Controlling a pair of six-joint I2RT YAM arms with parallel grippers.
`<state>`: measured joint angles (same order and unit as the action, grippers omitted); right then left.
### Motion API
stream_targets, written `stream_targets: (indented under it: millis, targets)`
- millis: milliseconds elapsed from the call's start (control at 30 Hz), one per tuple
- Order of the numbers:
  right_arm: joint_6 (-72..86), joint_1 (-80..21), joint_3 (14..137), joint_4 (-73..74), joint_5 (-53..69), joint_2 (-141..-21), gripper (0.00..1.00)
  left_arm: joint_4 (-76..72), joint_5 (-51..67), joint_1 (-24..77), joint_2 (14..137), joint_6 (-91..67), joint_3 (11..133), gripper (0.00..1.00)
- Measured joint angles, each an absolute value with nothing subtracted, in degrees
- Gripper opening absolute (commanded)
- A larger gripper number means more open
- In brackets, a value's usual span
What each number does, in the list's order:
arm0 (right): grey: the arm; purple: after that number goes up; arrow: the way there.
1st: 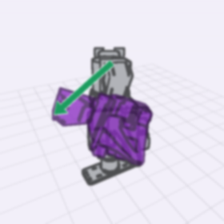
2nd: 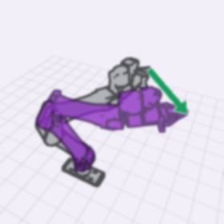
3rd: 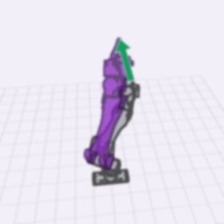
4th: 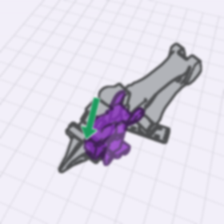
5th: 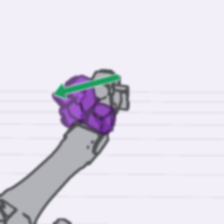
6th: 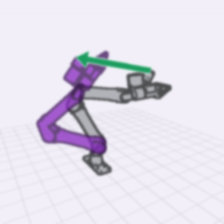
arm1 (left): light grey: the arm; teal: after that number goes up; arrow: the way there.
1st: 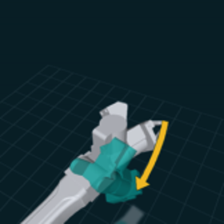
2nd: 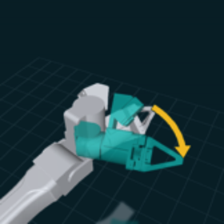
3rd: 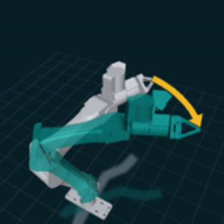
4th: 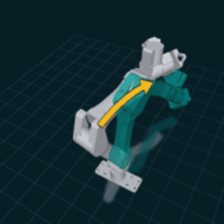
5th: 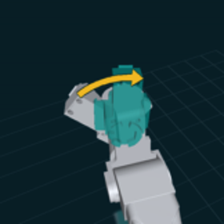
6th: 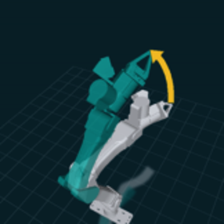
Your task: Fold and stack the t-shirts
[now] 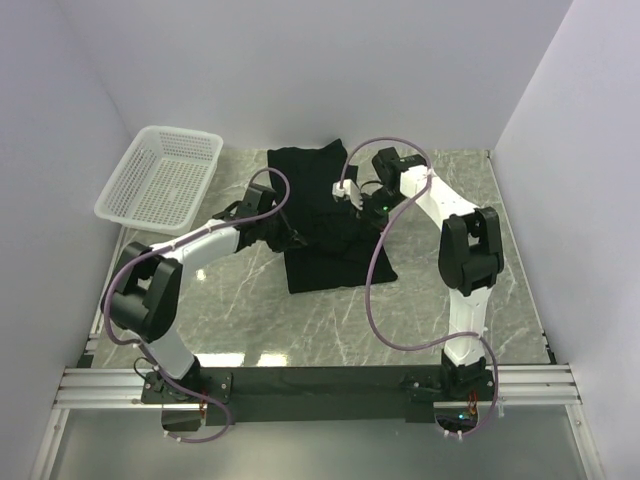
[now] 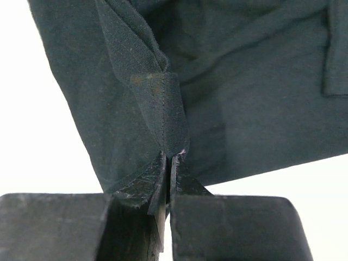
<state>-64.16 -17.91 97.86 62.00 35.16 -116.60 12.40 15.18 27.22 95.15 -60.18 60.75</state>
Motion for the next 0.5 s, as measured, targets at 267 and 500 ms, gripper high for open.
stream_targets:
  millis: [267,500]
  targets:
    - [-61.1,-17.67,101.21,60.51,34.09,-119.83,0.0,14.48,15.18,25.76,98.43,-58.08,65.47,0.04]
    - [-58.3,-17.3,105.91,59.22,33.56,-123.13,0.0,15.66,15.18,24.1,101.84,-56.36,70.28,0.04]
